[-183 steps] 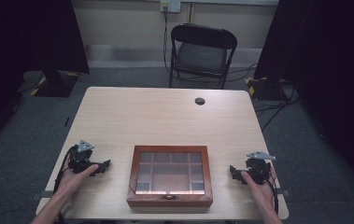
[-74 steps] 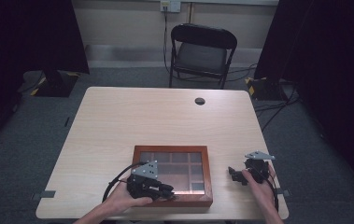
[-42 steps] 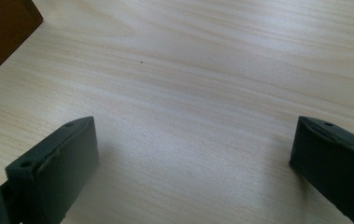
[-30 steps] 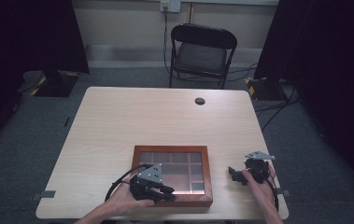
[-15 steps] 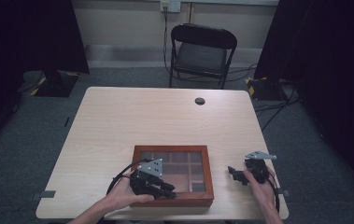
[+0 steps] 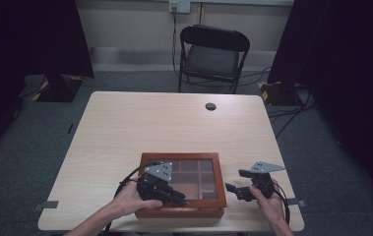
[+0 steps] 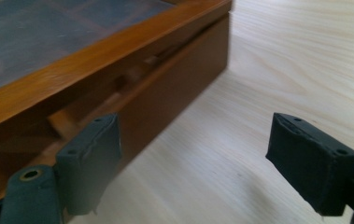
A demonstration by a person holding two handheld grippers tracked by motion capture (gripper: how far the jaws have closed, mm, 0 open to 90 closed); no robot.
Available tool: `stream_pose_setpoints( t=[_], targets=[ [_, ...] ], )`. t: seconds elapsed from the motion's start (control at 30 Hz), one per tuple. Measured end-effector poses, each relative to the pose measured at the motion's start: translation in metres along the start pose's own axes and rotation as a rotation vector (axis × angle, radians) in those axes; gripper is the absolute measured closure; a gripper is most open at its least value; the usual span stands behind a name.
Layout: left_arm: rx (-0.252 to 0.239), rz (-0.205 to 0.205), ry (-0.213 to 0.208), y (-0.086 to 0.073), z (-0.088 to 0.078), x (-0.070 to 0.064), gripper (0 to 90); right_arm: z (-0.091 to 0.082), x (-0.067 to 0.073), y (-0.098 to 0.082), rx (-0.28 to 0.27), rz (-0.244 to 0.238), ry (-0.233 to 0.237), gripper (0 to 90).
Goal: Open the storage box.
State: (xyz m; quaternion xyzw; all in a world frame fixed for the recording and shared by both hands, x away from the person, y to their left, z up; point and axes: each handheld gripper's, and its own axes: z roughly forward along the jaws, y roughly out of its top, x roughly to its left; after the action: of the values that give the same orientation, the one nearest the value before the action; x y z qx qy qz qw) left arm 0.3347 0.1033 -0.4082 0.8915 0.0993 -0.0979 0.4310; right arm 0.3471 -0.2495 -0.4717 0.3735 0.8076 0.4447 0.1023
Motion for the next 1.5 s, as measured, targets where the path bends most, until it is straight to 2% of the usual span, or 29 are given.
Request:
stream_pose_setpoints(
  t=[0.07,0.13,0.2,0.23,0.33,0.43,0.57,0.7,0.8,0.9,1.07,1.23,1.37,1.5],
  targets=[
    [0.008,-0.003,-0.004,0.000,0.001,0.001,83.0,0.000,0.003,0.001,-0.003,-0.007,0.017,16.6],
    [0.009,0.007,0.014,0.001,0.002,-0.001,83.0,0.001,0.005,0.001,0.008,-0.015,0.032,16.9],
    [0.010,-0.001,0.007,0.002,0.003,0.000,83.0,0.002,0.008,0.001,0.007,-0.030,0.066,17.7],
    [-0.001,-0.007,0.000,0.002,0.002,0.001,83.0,0.002,0.009,0.001,0.003,-0.037,0.060,18.3],
    [0.006,0.001,0.002,0.005,-0.002,0.001,83.1,0.000,0.010,0.002,-0.014,-0.042,0.069,19.1],
    [-0.005,-0.003,0.002,0.008,-0.004,0.001,83.0,-0.001,0.013,0.003,-0.022,-0.054,0.104,19.1],
    [-0.009,-0.014,-0.007,0.010,-0.007,0.002,83.0,0.001,0.020,0.005,-0.025,-0.085,0.120,20.0],
    [-0.006,-0.010,0.004,0.012,-0.010,0.001,82.5,0.001,0.023,0.007,-0.044,-0.093,0.116,21.8],
    [-0.036,-0.005,0.006,0.011,-0.010,0.001,78.8,0.001,0.023,0.007,-0.043,-0.099,0.114,21.9],
    [-0.030,-0.005,0.015,0.010,-0.011,0.001,70.3,0.001,0.023,0.007,-0.039,-0.105,0.111,21.9],
    [-0.067,-0.002,0.025,0.011,-0.019,0.000,59.1,0.000,0.023,0.008,-0.061,-0.092,0.120,22.0],
    [-0.097,-0.032,0.073,0.008,-0.029,0.004,45.1,-0.003,0.022,0.013,-0.097,-0.083,0.121,22.2],
    [-0.123,-0.041,0.090,0.006,-0.036,0.006,42.0,-0.003,0.022,0.016,-0.102,-0.087,0.123,21.6],
    [-0.140,-0.033,0.091,0.007,-0.044,0.006,39.1,-0.003,0.022,0.020,-0.110,-0.089,0.121,21.3]
  ],
)
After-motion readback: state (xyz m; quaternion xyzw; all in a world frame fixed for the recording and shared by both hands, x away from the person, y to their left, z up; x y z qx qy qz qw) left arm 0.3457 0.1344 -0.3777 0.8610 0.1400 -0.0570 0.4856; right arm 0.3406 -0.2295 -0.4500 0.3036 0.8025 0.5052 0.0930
